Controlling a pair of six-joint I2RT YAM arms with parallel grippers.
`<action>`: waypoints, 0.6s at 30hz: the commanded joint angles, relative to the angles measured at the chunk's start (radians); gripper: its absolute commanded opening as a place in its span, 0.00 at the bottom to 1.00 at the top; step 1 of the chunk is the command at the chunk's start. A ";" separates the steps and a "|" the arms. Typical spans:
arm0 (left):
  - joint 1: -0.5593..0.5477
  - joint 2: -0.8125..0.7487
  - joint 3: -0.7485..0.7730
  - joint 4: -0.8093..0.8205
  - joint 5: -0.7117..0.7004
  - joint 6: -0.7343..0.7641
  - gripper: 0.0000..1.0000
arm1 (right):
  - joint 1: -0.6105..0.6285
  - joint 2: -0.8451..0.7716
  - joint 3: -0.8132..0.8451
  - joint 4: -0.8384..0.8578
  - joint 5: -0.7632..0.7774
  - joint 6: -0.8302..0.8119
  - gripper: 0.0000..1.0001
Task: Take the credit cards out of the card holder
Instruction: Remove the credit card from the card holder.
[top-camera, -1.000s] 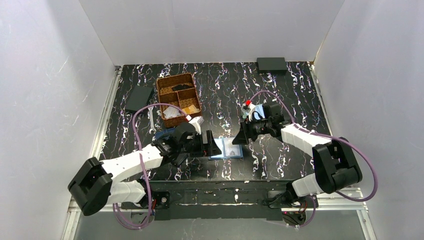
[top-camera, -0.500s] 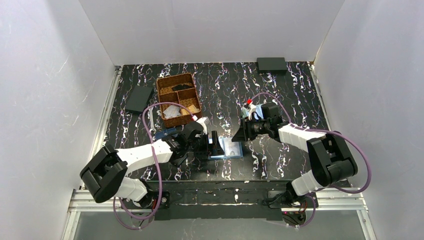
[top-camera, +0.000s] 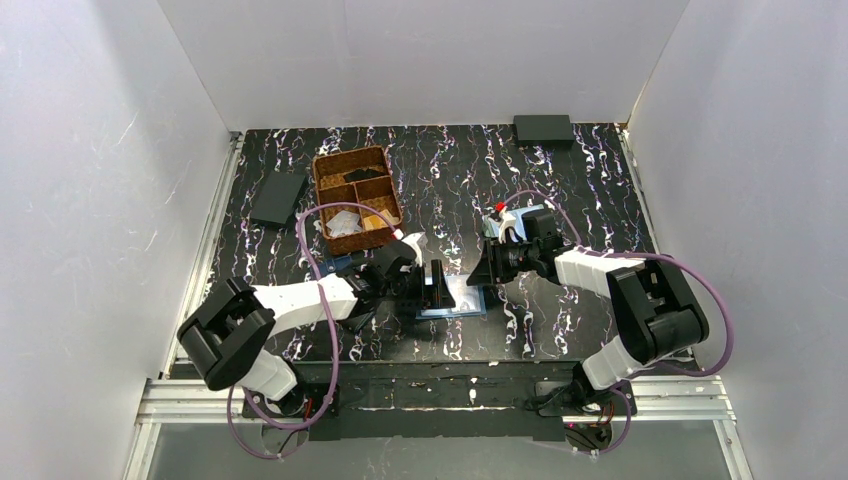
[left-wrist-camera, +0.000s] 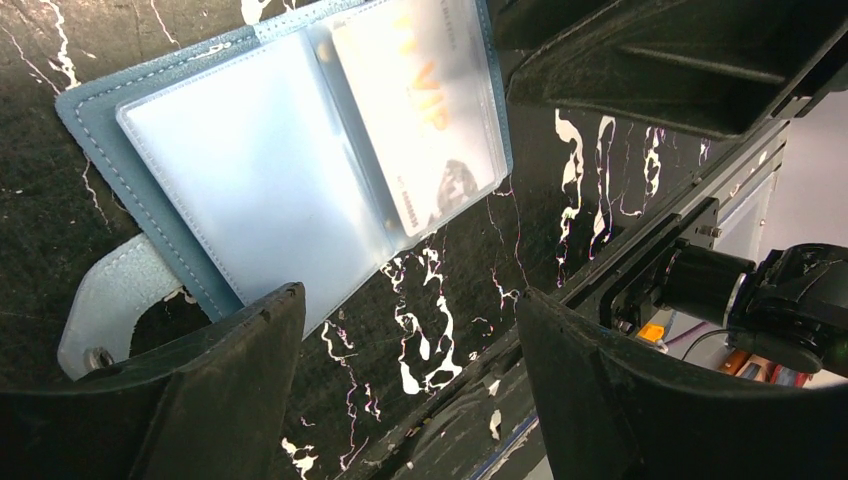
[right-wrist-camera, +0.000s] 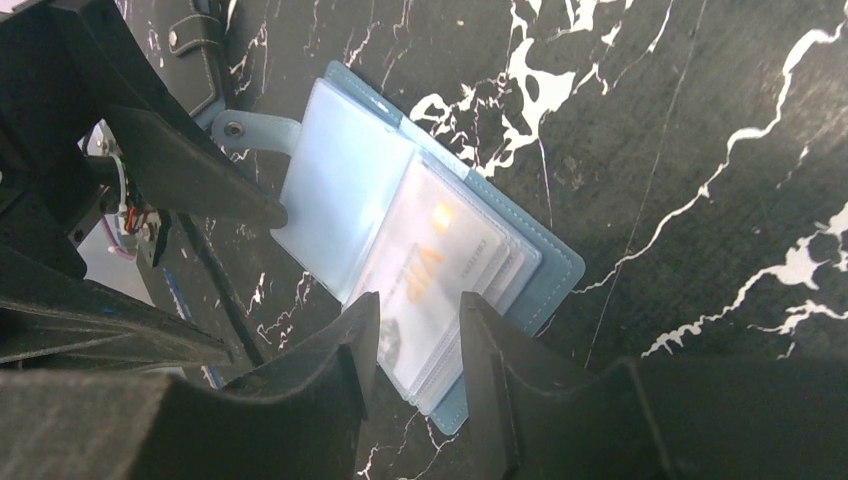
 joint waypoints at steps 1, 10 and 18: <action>-0.006 0.018 0.045 0.026 -0.003 0.013 0.75 | -0.006 0.012 -0.005 0.044 0.004 0.016 0.43; -0.006 0.068 0.066 0.040 0.008 0.015 0.75 | -0.006 0.043 -0.003 0.054 0.004 0.027 0.43; -0.006 0.109 0.084 0.046 0.011 0.018 0.75 | -0.006 0.043 -0.007 0.056 0.014 0.029 0.43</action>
